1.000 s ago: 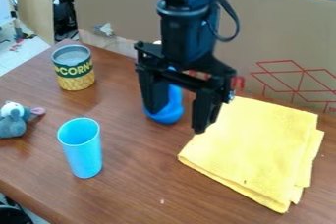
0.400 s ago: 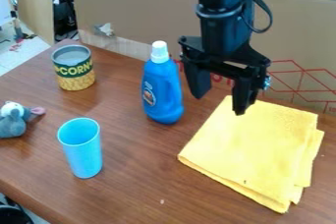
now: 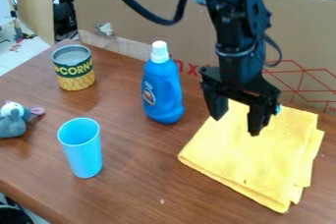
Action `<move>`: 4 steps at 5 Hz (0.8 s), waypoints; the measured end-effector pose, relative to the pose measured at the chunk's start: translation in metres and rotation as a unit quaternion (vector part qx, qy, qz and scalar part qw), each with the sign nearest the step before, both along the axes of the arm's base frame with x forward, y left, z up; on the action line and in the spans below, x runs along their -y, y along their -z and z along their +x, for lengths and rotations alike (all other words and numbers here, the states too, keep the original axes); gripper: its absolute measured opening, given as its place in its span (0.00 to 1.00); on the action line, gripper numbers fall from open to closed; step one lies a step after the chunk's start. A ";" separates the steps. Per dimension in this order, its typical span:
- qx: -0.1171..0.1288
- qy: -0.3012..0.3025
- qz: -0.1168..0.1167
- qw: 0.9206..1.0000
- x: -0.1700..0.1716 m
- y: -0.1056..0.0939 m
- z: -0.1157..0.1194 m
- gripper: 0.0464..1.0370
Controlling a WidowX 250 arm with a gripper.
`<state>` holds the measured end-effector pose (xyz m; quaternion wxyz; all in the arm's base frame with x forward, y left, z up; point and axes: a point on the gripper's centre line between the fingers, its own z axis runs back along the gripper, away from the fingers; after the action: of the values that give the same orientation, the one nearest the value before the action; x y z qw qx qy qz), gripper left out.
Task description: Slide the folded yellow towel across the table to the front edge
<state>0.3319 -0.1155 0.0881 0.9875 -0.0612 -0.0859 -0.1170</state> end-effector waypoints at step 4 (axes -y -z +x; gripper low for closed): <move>-0.002 -0.049 0.003 0.999 0.002 0.058 0.018 0.96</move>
<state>0.3500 -0.1176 0.0304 0.9924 -0.0537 -0.0868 -0.0689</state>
